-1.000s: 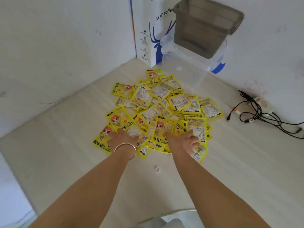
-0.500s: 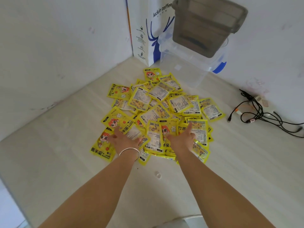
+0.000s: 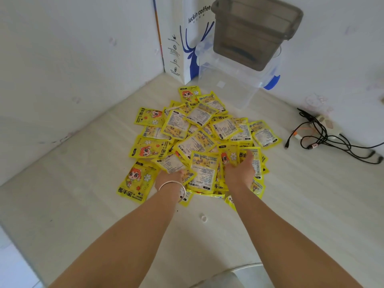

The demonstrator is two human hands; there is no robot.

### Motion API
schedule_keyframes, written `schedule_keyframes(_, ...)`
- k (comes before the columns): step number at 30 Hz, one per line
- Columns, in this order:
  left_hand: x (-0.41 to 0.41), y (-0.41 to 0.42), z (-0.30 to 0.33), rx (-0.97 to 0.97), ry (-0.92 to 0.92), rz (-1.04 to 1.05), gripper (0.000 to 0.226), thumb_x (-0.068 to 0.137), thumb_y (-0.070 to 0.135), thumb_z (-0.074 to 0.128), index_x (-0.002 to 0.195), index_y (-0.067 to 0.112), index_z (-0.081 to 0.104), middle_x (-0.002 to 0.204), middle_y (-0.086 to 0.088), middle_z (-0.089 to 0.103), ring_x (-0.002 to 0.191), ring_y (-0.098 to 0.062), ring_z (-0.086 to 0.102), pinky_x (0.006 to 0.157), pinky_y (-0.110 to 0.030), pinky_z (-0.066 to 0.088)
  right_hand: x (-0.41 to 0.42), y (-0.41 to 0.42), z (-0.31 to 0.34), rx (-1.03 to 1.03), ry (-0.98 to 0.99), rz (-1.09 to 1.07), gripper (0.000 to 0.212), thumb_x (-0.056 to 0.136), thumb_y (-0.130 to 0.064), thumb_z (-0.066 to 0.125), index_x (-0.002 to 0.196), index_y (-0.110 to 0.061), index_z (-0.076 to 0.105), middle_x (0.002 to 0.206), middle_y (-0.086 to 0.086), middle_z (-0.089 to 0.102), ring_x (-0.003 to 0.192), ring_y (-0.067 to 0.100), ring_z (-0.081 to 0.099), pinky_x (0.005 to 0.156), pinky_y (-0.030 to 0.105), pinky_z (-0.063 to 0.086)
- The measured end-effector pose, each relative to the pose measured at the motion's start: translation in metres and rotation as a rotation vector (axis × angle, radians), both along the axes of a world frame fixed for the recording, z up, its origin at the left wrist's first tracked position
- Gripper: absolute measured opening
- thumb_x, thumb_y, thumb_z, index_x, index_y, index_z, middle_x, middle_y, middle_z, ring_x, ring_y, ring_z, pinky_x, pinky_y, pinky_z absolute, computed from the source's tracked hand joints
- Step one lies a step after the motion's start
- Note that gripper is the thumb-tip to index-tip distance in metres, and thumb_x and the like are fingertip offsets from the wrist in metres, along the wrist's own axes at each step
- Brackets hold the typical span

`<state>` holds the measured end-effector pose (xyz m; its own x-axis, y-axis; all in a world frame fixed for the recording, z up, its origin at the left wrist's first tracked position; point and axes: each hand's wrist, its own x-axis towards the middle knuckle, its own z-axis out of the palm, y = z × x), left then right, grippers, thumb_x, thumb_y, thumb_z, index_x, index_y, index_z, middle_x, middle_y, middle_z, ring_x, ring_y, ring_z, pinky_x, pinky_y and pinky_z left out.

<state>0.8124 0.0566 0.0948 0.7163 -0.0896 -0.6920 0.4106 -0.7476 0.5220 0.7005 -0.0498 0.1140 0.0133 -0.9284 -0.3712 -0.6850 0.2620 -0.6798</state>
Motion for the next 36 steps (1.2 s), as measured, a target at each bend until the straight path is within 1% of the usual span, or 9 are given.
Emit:
schedule_keyframes(5, -0.002, -0.001, -0.001, -0.097, -0.006, -0.029, 0.045, 0.088, 0.028, 0.06, 0.126, 0.006, 0.053, 0.131, -0.014, 0.057, 0.119, -0.032, 0.054, 0.098, -0.038, 0.043, -0.012, -0.007, -0.004, 0.14, -0.096, -0.133, 0.071, 0.087, -0.025, 0.066, 0.147, -0.014, 0.031, 0.143, 0.009, 0.049, 0.128, 0.032, 0.049, 0.094, 0.041, 0.045)
schedule_keyframes(9, -0.011, -0.001, 0.003, -0.159, -0.037, -0.047, 0.037, 0.087, 0.028, 0.06, 0.117, 0.006, 0.059, 0.12, -0.015, 0.063, 0.11, -0.034, 0.058, 0.09, -0.037, 0.044, -0.015, -0.002, -0.011, 0.168, -0.109, -0.069, 0.048, 0.089, -0.023, 0.062, 0.133, -0.014, 0.047, 0.127, 0.008, 0.061, 0.117, 0.033, 0.055, 0.082, 0.038, 0.046)
schedule_keyframes(12, -0.019, -0.004, 0.006, -0.202, -0.04, -0.187, 0.031, 0.086, 0.025, 0.061, 0.11, 0.008, 0.062, 0.114, -0.014, 0.065, 0.098, -0.031, 0.06, 0.083, -0.035, 0.046, -0.013, 0.004, -0.018, 0.162, -0.091, 0.035, 0.057, 0.089, -0.026, 0.06, 0.141, -0.015, 0.038, 0.133, 0.007, 0.056, 0.116, 0.032, 0.055, 0.078, 0.036, 0.047)
schedule_keyframes(15, -0.026, -0.008, 0.008, -0.207, -0.031, -0.326, 0.03, 0.086, 0.025, 0.062, 0.112, 0.01, 0.063, 0.113, -0.011, 0.066, 0.103, -0.032, 0.061, 0.088, -0.037, 0.049, -0.009, 0.006, -0.022, 0.188, -0.156, 0.079, 0.054, 0.091, -0.019, 0.057, 0.141, -0.019, 0.037, 0.127, 0.006, 0.059, 0.089, 0.024, 0.055, 0.06, 0.028, 0.041)
schedule_keyframes(18, -0.03, -0.011, 0.01, -0.261, 0.003, -0.334, 0.028, 0.086, 0.025, 0.063, 0.111, 0.012, 0.064, 0.103, -0.007, 0.065, 0.09, -0.025, 0.06, 0.072, -0.03, 0.049, -0.007, 0.005, -0.023, 0.292, -0.276, 0.064, 0.046, 0.088, -0.012, 0.058, 0.131, -0.021, 0.047, 0.117, 0.007, 0.064, 0.089, 0.025, 0.061, 0.069, 0.035, 0.053)
schedule_keyframes(21, -0.031, -0.01, 0.012, -0.285, 0.049, -0.279, 0.025, 0.084, 0.027, 0.065, 0.106, 0.016, 0.063, 0.099, -0.003, 0.06, 0.087, -0.021, 0.054, 0.076, -0.029, 0.041, -0.009, 0.008, -0.021, 0.391, -0.397, -0.008, 0.038, 0.086, -0.008, 0.06, 0.123, -0.016, 0.054, 0.115, 0.011, 0.066, 0.102, 0.034, 0.064, 0.087, 0.051, 0.055)
schedule_keyframes(26, -0.028, -0.009, 0.03, -0.378, -0.022, -0.193, 0.031, 0.083, 0.023, 0.066, 0.11, 0.008, 0.063, 0.105, -0.01, 0.065, 0.092, -0.026, 0.058, 0.078, -0.03, 0.041, -0.021, 0.01, -0.009, 0.393, -0.577, -0.257, 0.035, 0.084, -0.007, 0.065, 0.117, -0.012, 0.054, 0.089, 0.004, 0.061, 0.095, 0.03, 0.06, 0.095, 0.049, 0.05)
schedule_keyframes(30, -0.036, -0.014, 0.047, -0.474, -0.037, -0.271, 0.03, 0.085, 0.018, 0.065, 0.113, 0.008, 0.061, 0.099, -0.007, 0.063, 0.092, -0.025, 0.059, 0.077, -0.029, 0.039, -0.062, 0.007, 0.007, 0.277, -0.651, -0.411, 0.023, 0.084, -0.002, 0.063, 0.102, -0.016, 0.059, 0.078, 0.0, 0.059, 0.085, 0.025, 0.058, 0.09, 0.043, 0.049)
schedule_keyframes(36, -0.114, -0.038, 0.062, -0.547, 0.002, -0.722, 0.031, 0.082, 0.012, 0.067, 0.113, 0.007, 0.063, 0.1, -0.007, 0.065, 0.098, -0.022, 0.062, 0.08, -0.026, 0.043, -0.157, 0.021, 0.022, 0.153, -0.728, -0.617, 0.019, 0.085, 0.004, 0.059, 0.096, -0.011, 0.058, 0.077, 0.003, 0.06, 0.068, 0.018, 0.058, 0.071, 0.034, 0.049)
